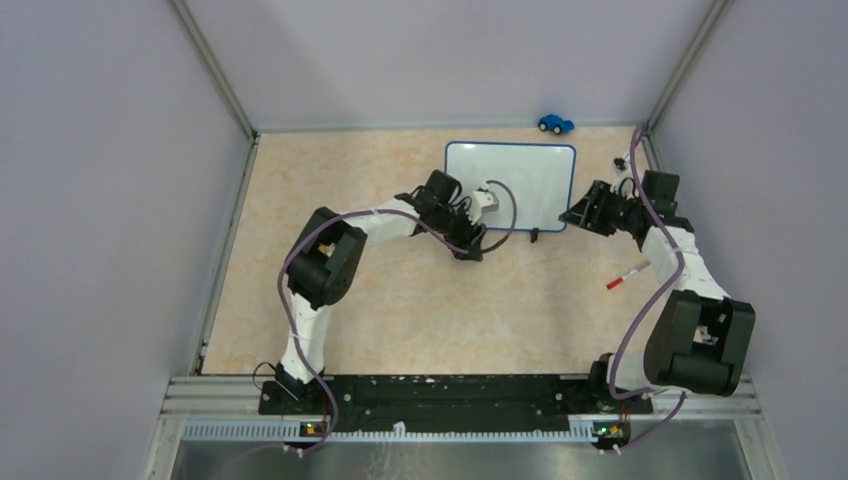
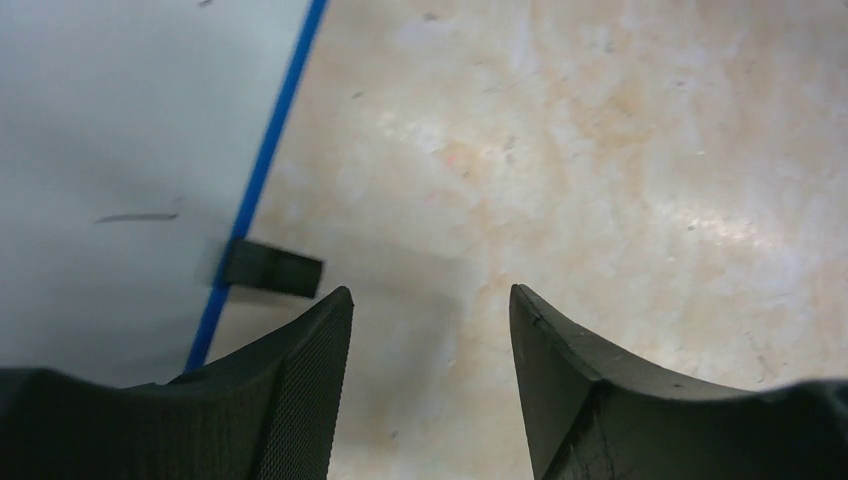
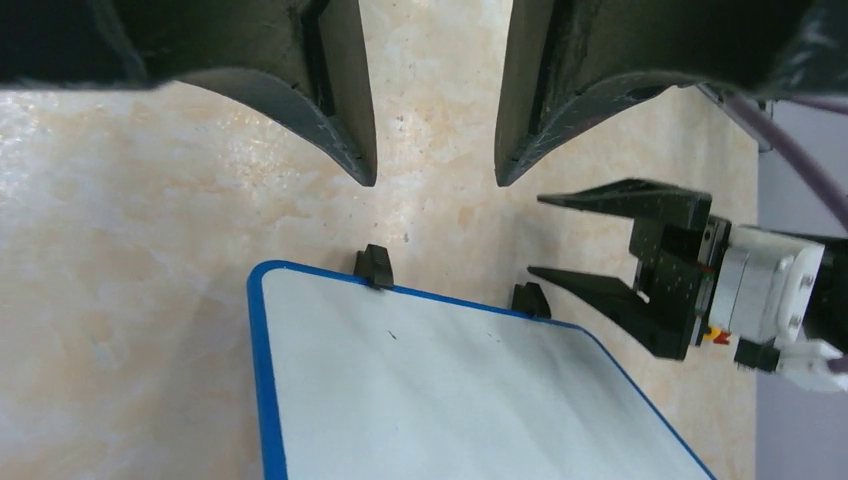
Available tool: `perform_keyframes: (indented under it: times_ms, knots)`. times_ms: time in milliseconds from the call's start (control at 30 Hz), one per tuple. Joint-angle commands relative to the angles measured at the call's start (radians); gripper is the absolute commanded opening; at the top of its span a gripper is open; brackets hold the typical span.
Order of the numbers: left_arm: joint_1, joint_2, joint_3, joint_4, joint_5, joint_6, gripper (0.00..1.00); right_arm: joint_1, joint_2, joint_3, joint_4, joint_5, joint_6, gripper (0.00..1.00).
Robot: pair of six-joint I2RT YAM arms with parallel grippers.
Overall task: Write a sentence on the whiteboard
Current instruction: Adjust the whiteboard stand at the center of the board, then move the whiteboard stand to the center of the board.
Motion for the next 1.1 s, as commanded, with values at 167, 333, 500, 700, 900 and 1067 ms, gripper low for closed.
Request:
perform_keyframes:
  times_ms: [167,333,500,700,900,1067]
  knots:
    - [-0.083,-0.087,0.024,0.064,0.134,-0.173,0.66,-0.034,-0.093,0.026,-0.1,-0.001,-0.268,0.53]
    - [-0.083,-0.243,-0.028,-0.006,0.16,-0.133,0.72,0.16,-0.101,0.004,-0.085,0.287,-0.372,0.48]
    - [-0.013,-0.384,-0.043,-0.159,0.135,-0.125,0.76,0.308,-0.066,-0.01,-0.064,0.468,-0.371,0.43]
    - [0.192,-0.54,-0.122,-0.133,0.222,-0.223,0.79,0.38,-0.035,-0.069,0.015,0.582,-0.281,0.42]
    - [0.306,-0.631,-0.167,-0.054,0.242,-0.292,0.81,0.422,0.048,-0.078,0.091,0.639,-0.186,0.37]
    - [0.316,-0.638,-0.195,-0.023,0.248,-0.322,0.81,0.444,0.129,-0.068,0.169,0.668,-0.151,0.36]
